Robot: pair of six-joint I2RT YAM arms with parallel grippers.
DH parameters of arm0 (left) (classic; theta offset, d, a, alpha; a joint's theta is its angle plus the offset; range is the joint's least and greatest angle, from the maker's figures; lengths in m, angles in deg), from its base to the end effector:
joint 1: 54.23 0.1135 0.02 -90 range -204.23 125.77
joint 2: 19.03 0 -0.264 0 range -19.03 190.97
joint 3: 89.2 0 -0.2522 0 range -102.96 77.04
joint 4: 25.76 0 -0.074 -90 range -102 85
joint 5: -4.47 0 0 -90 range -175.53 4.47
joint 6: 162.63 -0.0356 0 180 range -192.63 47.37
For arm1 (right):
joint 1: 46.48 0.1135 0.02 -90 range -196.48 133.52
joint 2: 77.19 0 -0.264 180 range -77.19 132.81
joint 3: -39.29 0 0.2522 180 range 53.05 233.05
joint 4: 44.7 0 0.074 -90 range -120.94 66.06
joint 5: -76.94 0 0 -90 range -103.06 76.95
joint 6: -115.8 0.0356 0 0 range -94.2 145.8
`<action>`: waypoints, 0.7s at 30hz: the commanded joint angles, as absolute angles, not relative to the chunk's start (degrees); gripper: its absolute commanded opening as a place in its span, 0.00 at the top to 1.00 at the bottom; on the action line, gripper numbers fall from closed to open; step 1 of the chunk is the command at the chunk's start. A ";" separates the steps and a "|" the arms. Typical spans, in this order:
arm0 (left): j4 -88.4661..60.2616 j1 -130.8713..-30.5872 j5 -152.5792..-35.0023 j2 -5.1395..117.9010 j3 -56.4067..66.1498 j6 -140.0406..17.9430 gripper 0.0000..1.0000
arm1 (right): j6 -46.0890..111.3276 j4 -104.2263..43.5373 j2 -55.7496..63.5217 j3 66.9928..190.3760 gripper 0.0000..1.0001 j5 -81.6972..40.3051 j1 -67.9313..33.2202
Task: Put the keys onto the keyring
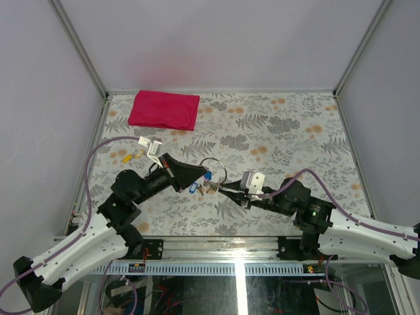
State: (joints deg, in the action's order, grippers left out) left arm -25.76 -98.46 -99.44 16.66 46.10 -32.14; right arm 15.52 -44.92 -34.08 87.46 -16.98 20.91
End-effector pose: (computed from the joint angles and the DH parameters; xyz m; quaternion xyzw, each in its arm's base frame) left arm 0.1100 -0.1191 0.3240 0.1131 0.6413 -0.5667 0.5048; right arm 0.0699 0.1741 0.3262 -0.4420 0.5087 0.3732 0.6376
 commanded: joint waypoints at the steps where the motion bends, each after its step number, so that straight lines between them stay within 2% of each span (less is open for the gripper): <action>1: -30.14 -98.62 -99.17 16.47 44.45 -32.19 1.00 | 15.43 -46.50 -34.57 89.09 0.76 -16.45 20.87; 7: -30.16 -98.61 -99.28 16.80 44.25 -32.24 1.00 | 15.35 -46.50 -34.27 89.26 0.77 -16.64 20.87; 12: -29.93 -98.68 -99.33 16.82 44.09 -32.29 1.00 | 15.28 -46.63 -34.27 89.24 0.74 -16.72 20.85; 15: -29.98 -98.68 -99.16 16.86 44.09 -32.29 1.00 | 15.39 -46.54 -34.26 89.26 0.78 -16.74 20.92; 21: -30.04 -98.62 -99.20 16.87 44.25 -32.29 1.00 | 15.33 -46.28 -34.55 89.17 0.79 -16.66 20.92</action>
State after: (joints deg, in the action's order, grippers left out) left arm -25.76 -98.46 -99.46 17.12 46.10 -32.14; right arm 15.48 -44.68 -34.08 87.46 -17.00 20.91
